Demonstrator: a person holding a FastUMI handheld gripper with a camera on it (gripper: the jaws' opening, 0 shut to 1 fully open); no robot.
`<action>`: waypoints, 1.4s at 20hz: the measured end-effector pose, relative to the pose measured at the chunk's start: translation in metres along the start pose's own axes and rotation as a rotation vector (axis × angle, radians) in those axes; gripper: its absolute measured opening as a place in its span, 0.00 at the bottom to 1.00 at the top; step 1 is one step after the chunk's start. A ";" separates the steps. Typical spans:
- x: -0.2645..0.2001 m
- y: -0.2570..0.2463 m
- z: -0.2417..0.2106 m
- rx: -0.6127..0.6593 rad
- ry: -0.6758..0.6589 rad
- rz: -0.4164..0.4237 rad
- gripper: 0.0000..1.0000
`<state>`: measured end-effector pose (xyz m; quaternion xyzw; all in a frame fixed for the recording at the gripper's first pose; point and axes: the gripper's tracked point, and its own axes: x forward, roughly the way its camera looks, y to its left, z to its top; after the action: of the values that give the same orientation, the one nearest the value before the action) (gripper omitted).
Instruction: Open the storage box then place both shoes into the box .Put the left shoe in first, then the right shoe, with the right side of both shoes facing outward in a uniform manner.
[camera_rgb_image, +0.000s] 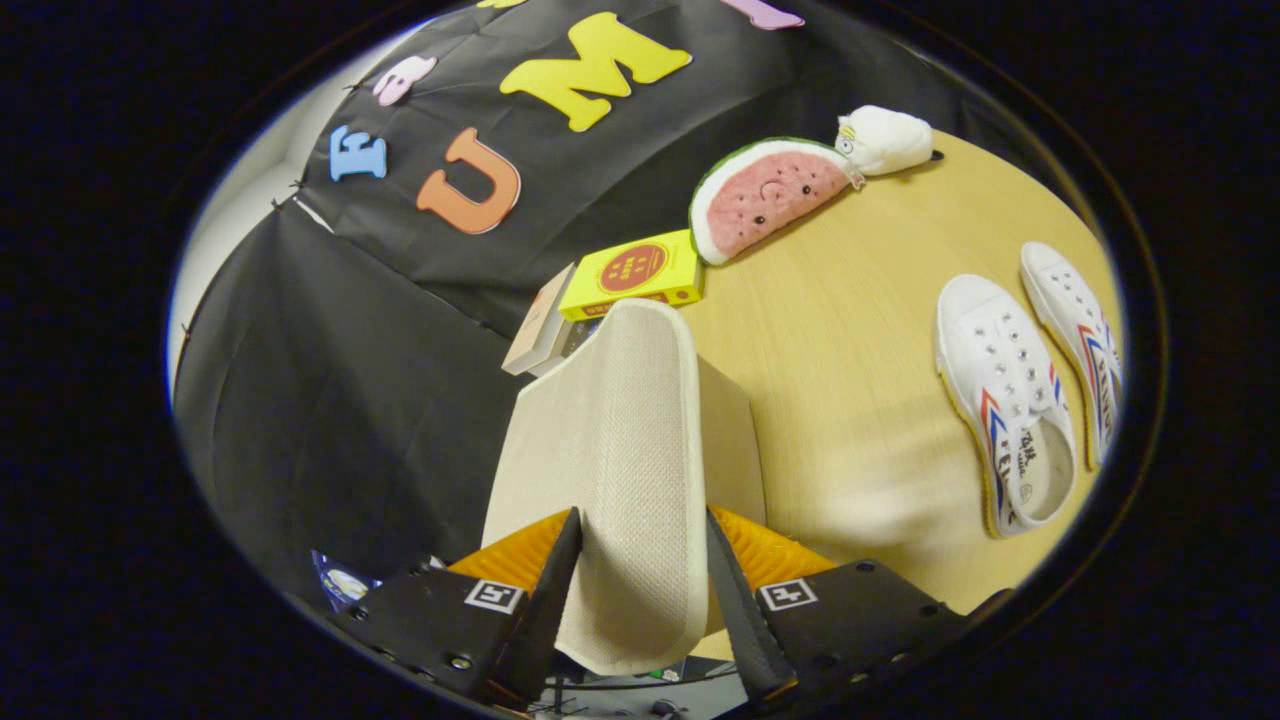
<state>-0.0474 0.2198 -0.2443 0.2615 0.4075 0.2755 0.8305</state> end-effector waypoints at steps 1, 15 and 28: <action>-0.005 -0.002 0.007 -0.023 -0.021 -0.029 0.65; -0.055 0.107 0.073 -0.308 -0.254 -0.002 0.01; -0.013 0.302 0.034 -0.612 -0.272 0.105 0.01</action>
<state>-0.0998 0.4188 -0.0205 0.0549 0.1772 0.3902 0.9019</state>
